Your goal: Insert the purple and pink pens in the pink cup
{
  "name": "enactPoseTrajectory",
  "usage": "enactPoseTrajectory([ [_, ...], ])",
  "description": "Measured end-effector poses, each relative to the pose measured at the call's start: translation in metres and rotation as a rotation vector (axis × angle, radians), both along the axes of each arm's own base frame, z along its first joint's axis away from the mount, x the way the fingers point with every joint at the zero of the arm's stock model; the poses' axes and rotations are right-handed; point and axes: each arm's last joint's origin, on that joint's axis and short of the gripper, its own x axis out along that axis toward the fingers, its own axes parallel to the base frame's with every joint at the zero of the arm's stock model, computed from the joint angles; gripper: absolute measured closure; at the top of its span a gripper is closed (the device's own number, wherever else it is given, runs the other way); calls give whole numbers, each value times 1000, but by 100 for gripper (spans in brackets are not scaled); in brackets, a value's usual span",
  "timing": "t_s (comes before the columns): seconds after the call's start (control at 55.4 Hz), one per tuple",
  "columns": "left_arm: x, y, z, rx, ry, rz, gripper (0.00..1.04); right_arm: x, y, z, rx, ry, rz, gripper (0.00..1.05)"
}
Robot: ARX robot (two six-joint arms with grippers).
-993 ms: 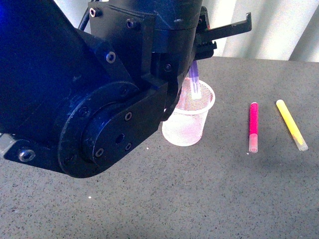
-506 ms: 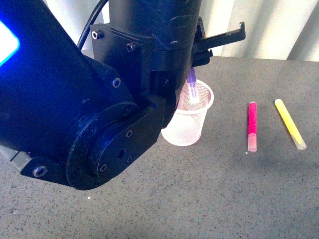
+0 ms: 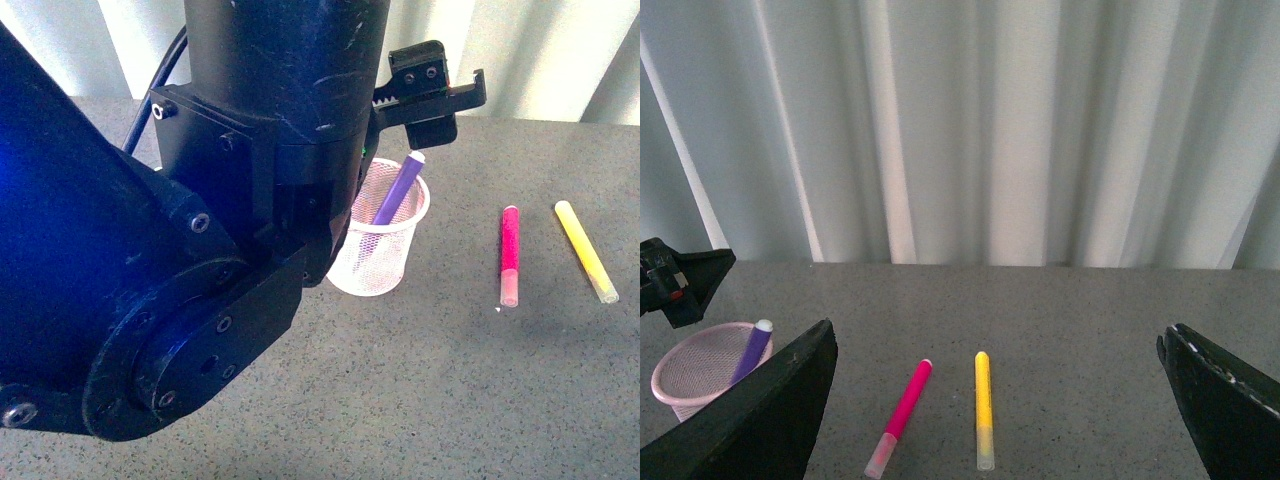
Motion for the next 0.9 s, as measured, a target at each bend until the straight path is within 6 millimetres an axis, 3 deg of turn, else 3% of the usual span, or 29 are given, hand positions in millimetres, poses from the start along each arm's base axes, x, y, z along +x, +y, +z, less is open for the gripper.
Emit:
enactPoseTrajectory([
  [0.126, -4, 6, 5, -4, 0, -1, 5, 0, 0, 0, 0, 0, 0, 7],
  [0.235, -9, 15, 19, -2, 8, -25, 7, 0, 0, 0, 0, 0, 0, 7],
  [0.415, -31, 49, 63, 1, 9, -173, 7, 0, 0, 0, 0, 0, 0, 7],
  [0.578, -54, 111, 87, -70, -18, -309, 7, 0, 0, 0, 0, 0, 0, 7],
  [0.759, -79, 184, 71, -79, 65, -241, 7, 0, 0, 0, 0, 0, 0, 7],
  [0.903, -102, 212, 69, -79, 65, -197, 7, 0, 0, 0, 0, 0, 0, 7],
])
